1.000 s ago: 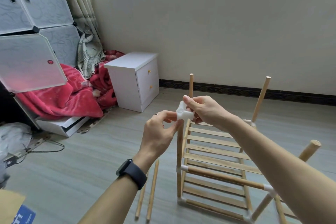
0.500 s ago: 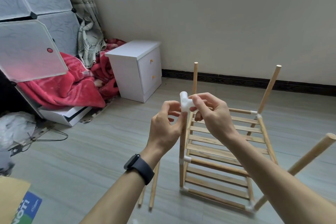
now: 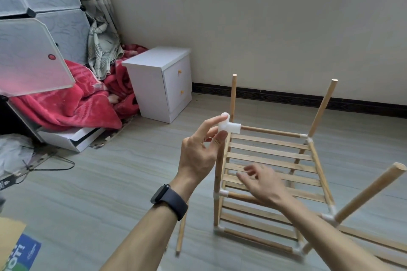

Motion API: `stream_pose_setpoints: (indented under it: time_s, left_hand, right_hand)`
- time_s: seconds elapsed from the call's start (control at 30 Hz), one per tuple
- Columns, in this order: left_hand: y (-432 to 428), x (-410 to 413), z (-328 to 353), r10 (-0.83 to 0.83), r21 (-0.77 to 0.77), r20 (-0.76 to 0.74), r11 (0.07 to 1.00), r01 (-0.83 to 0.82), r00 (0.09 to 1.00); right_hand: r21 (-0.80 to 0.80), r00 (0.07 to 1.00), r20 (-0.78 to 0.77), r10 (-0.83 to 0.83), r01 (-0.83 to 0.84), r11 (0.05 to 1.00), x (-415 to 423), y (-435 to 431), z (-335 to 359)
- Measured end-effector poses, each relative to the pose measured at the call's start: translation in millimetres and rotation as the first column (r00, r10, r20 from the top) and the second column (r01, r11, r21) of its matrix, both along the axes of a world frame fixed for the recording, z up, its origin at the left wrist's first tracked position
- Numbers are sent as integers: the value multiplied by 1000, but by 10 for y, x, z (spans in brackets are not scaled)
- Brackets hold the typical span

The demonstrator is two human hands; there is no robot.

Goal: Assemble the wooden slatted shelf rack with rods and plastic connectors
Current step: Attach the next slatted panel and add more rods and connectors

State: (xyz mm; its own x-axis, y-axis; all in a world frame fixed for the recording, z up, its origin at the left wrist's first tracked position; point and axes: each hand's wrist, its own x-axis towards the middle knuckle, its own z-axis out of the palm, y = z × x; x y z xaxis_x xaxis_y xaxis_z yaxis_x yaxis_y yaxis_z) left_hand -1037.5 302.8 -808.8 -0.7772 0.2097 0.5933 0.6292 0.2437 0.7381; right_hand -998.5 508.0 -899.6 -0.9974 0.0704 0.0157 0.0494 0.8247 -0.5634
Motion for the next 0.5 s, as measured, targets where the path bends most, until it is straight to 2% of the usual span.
stream_pose_setpoints:
  time_s: [0.07, 0.17, 0.27, 0.5]
  left_hand:
    - [10, -3, -7, 7, -16, -17, 1000, -8, 1000]
    - [14, -9, -30, 34, -39, -56, 999, -36, 998]
    - [39, -8, -87, 64, -31, -84, 997, -67, 994]
    - [128, 31, -94, 48, -18, -64, 999, -50, 997]
  right_hand:
    - [286, 988, 140, 59, -97, 953, 75, 32, -356]
    - [454, 980, 160, 121, -182, 872, 138, 35, -621]
    - [480, 988, 104, 118, -154, 863, 137, 58, -708]
    - [483, 988, 120, 99, -145, 863, 129, 95, -694]
